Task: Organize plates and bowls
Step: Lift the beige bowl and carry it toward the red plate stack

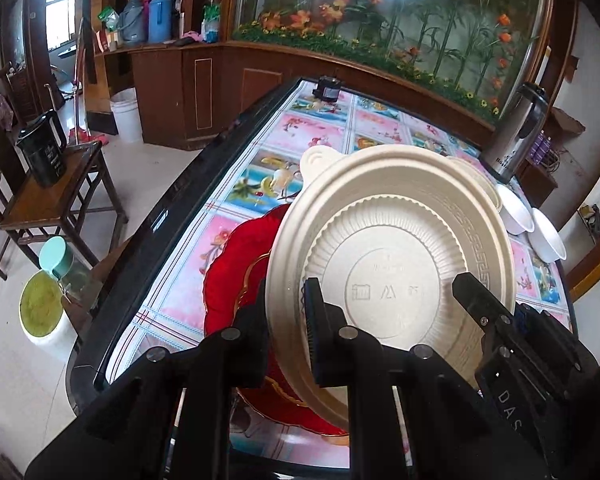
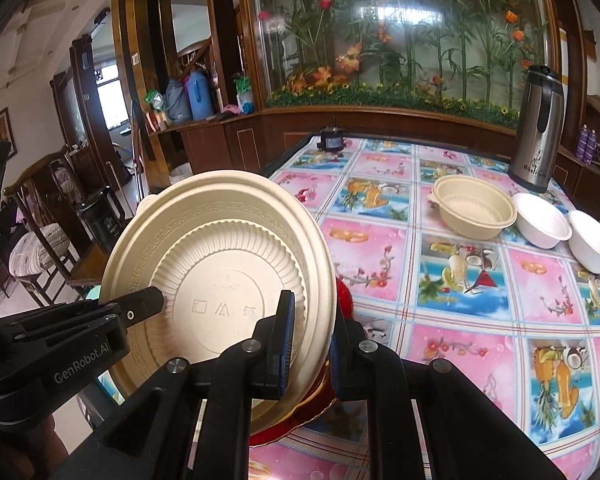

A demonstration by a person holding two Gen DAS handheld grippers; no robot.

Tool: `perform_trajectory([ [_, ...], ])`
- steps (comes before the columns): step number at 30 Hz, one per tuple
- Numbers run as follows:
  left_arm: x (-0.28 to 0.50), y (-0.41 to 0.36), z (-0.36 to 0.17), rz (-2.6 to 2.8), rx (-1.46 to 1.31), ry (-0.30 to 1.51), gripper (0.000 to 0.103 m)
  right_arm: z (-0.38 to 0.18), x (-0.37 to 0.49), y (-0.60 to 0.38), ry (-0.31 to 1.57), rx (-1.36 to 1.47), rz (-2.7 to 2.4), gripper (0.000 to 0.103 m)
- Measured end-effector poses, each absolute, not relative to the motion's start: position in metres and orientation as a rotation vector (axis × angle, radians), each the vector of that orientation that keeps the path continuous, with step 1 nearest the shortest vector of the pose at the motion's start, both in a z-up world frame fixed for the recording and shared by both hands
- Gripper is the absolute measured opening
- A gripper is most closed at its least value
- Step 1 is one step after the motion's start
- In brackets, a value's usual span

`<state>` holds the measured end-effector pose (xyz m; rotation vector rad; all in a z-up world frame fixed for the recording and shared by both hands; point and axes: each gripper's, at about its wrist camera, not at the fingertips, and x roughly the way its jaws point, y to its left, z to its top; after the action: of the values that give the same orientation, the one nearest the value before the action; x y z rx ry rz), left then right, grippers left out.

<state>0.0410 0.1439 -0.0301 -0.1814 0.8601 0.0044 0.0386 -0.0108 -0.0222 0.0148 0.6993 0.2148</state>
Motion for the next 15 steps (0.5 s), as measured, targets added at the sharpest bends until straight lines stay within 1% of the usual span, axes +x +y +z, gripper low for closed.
perform_trajectory([
  [15,0.051,0.153,-0.050,0.018,-0.183,0.912,0.013,-0.049,0.051,0.002,0.754,-0.020,0.210,0.014],
])
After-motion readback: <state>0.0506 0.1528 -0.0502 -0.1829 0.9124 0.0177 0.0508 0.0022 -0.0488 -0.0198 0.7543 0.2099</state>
